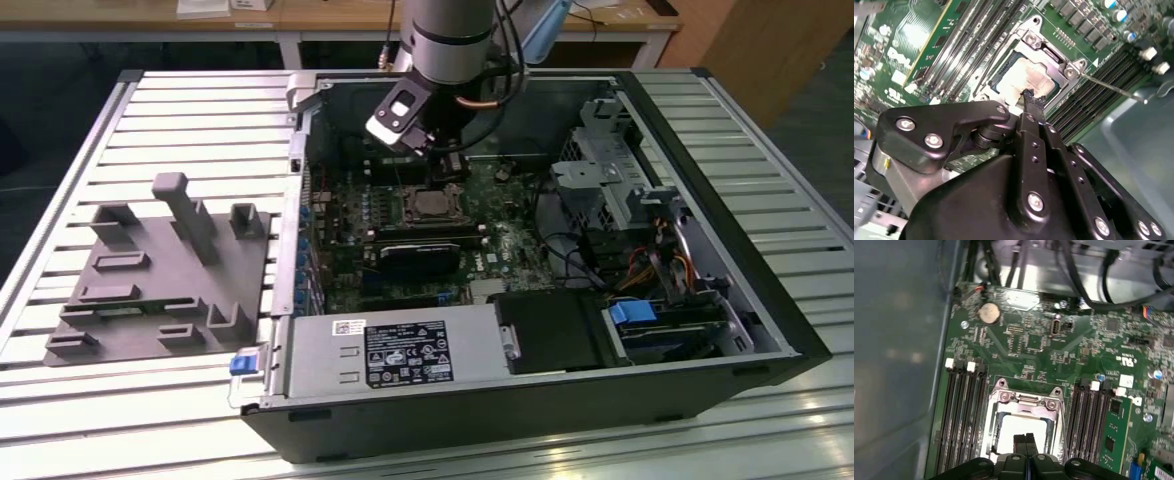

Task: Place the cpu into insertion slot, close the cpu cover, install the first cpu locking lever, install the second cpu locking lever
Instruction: 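Close the cpu cover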

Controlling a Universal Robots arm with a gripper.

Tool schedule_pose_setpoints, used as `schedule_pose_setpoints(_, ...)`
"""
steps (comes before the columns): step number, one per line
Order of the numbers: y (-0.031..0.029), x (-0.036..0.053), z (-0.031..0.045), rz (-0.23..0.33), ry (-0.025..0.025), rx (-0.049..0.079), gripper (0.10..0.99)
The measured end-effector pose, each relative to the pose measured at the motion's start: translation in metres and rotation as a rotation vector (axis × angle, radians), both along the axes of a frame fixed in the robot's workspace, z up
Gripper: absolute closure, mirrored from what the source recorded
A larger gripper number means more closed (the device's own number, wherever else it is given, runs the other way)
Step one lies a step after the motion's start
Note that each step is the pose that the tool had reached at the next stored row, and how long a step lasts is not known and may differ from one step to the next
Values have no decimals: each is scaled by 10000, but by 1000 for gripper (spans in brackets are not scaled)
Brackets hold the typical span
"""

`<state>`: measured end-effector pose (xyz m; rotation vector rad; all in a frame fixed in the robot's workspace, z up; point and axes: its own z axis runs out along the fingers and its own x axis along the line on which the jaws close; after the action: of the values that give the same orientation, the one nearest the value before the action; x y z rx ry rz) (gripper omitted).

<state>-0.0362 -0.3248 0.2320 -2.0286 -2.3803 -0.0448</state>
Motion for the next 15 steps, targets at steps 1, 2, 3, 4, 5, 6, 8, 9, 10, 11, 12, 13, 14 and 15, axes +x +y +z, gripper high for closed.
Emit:
schedule_pose_setpoints(1,0,0,0,179,0,-1,980)
schedule_pose_setpoints(2,0,0,-1,360,0,-2,980)
schedule_pose_setpoints(3,0,0,-1,539,0,-3,980)
schedule_pose_setpoints(4,0,0,-1,719,0,-3,980)
schedule_pose_setpoints(5,0,0,-1,915,0,-3,980)
schedule_pose_setpoints(6,0,0,-1,1095,0,-3,980)
schedule_pose_setpoints(8,0,0,-2,1454,0,-4,980)
schedule_pose_setpoints(9,0,0,-2,1635,0,-3,980)
schedule_pose_setpoints(10,0,0,-2,1814,0,-3,980)
schedule_pose_setpoints(11,0,0,-2,2000,0,-3,980)
schedule_pose_setpoints(12,0,0,-3,2179,0,-3,980)
schedule_pose_setpoints(13,0,0,-3,2370,0,-3,980)
schedule_pose_setpoints(14,0,0,-3,2550,0,-3,980)
schedule_pose_setpoints(15,0,0,-3,2735,0,-3,980)
